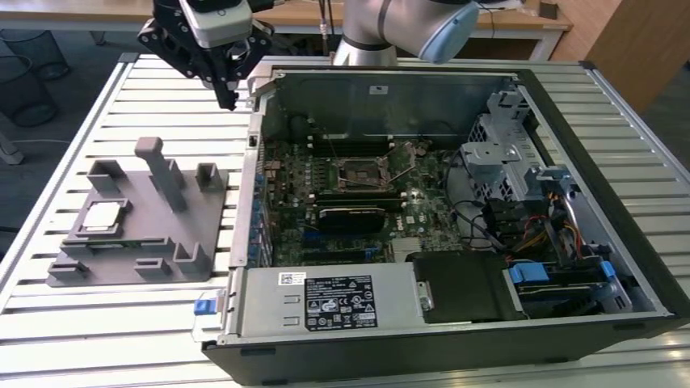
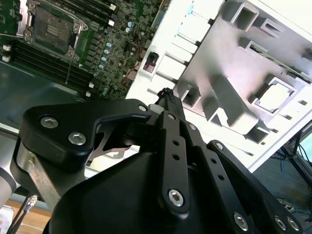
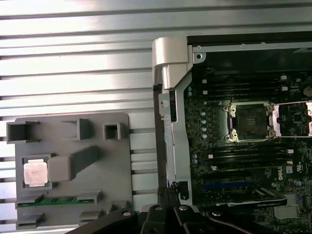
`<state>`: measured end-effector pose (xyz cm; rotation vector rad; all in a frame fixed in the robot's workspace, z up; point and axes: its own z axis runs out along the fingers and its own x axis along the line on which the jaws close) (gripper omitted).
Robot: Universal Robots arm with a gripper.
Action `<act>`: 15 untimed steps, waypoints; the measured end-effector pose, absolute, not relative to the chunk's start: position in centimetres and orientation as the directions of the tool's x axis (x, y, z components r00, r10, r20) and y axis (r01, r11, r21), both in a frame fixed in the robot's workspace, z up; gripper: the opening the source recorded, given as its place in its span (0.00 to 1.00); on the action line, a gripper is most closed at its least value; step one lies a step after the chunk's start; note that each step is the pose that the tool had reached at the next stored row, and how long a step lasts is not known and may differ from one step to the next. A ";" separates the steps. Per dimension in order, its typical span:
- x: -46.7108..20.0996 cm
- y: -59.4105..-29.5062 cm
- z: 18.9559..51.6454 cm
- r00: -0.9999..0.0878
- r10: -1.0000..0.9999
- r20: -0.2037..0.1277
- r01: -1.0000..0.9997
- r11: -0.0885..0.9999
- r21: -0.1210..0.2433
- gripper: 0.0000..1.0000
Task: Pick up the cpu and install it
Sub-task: 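Reach for the cpu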
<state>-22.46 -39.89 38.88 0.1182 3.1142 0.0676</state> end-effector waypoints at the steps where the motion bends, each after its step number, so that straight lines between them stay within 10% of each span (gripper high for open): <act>1: -22.5 -39.9 38.9 -0.997 0.076 -0.023 0.075 0.996 0.044 0.11; 15: -23.5 -39.9 38.8 -0.997 0.076 -0.023 0.075 0.996 0.044 0.11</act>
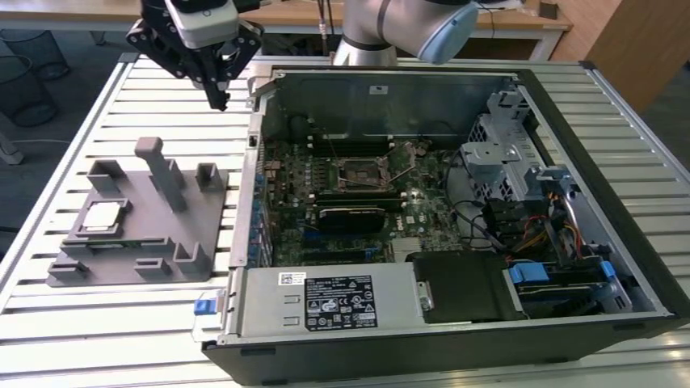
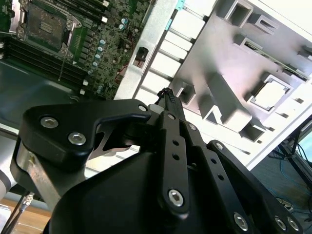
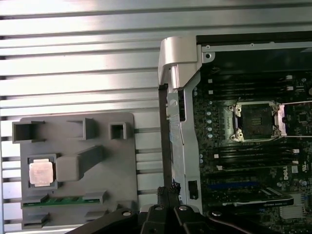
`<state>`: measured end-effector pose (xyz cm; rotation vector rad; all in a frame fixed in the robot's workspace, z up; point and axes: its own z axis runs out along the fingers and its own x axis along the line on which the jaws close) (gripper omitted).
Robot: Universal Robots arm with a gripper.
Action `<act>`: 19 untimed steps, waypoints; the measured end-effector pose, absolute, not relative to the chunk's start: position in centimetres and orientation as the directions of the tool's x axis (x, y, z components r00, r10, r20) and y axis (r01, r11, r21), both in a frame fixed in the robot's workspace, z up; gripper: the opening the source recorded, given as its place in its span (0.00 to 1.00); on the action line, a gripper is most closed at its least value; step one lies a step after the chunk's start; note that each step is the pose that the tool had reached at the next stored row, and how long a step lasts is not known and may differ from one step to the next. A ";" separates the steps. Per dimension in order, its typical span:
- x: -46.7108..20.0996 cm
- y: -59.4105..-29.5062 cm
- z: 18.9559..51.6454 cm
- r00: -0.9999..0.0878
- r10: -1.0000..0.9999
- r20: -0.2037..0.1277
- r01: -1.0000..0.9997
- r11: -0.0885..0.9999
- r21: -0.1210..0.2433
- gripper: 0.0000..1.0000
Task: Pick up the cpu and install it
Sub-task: 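Reach for the cpu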
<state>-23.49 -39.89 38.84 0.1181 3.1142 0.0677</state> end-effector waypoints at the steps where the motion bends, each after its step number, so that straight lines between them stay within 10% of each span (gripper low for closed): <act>1: -23.6 -39.9 38.8 -0.997 0.076 -0.023 0.075 0.996 0.044 0.11; 19: -24.3 -39.9 38.8 -0.997 0.076 -0.022 0.075 0.996 0.044 0.11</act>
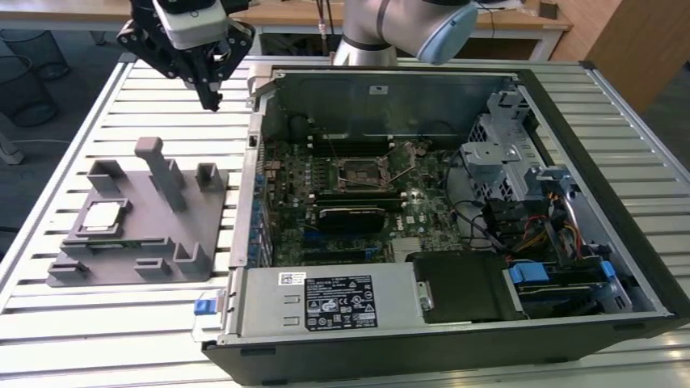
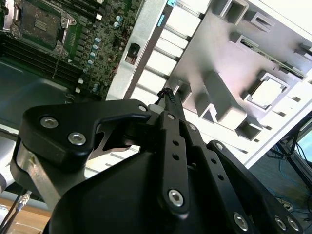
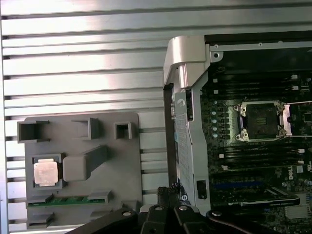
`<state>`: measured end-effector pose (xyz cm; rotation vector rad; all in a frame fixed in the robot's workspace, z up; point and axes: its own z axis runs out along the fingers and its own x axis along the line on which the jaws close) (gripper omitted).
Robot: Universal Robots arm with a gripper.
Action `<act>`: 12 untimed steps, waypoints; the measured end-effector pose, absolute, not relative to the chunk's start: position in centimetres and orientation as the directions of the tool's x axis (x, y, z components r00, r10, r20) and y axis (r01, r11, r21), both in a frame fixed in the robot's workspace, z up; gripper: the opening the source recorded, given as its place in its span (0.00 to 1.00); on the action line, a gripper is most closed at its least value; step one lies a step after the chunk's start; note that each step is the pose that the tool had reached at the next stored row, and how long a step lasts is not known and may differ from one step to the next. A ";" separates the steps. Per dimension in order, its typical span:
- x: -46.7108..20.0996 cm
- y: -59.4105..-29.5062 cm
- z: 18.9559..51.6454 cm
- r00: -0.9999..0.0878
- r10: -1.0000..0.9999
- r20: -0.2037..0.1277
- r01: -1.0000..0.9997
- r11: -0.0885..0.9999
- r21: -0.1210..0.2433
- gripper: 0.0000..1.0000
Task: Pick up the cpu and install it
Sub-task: 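Reach for the cpu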
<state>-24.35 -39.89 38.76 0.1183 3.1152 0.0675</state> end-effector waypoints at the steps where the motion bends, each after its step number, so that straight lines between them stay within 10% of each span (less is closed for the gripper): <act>1: -24.4 -39.9 38.8 -0.997 0.076 -0.022 0.075 0.996 0.044 0.11; 12: -25.6 -39.9 38.7 -0.997 0.076 -0.022 0.075 0.996 0.044 0.11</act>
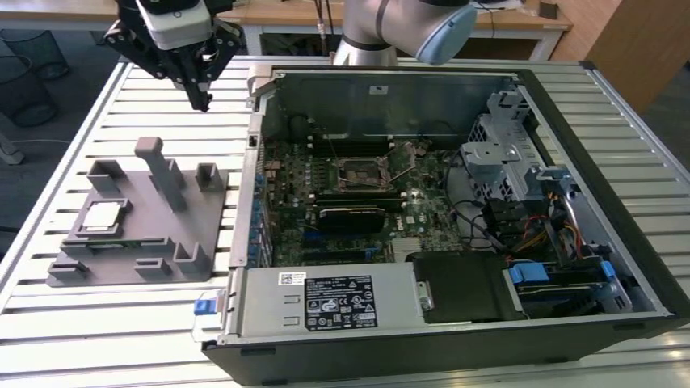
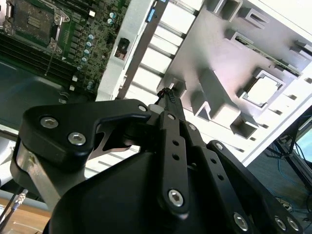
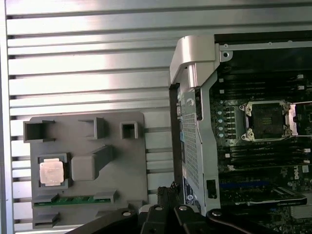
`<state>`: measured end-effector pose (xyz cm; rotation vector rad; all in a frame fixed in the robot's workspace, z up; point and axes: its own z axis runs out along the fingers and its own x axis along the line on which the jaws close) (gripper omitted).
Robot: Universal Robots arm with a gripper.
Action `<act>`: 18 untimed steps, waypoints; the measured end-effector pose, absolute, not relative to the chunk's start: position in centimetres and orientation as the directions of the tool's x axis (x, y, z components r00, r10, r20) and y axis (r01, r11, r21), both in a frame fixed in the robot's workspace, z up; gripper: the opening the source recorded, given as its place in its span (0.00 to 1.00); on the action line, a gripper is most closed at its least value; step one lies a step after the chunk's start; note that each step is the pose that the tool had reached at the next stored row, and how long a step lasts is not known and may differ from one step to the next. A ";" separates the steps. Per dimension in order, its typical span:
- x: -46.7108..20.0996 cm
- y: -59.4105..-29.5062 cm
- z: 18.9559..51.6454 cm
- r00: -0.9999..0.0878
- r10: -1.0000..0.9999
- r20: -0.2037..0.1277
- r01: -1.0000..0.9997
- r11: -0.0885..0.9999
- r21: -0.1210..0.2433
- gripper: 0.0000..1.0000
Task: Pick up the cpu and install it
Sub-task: 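Reach for the cpu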
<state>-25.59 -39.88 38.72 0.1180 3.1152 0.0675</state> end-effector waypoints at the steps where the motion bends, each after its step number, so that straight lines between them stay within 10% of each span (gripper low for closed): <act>1: -25.8 -39.9 38.7 -0.997 0.076 -0.022 0.075 0.996 0.044 0.11; 18: -32.9 -39.7 38.4 -0.997 0.076 -0.022 0.075 0.996 0.044 0.11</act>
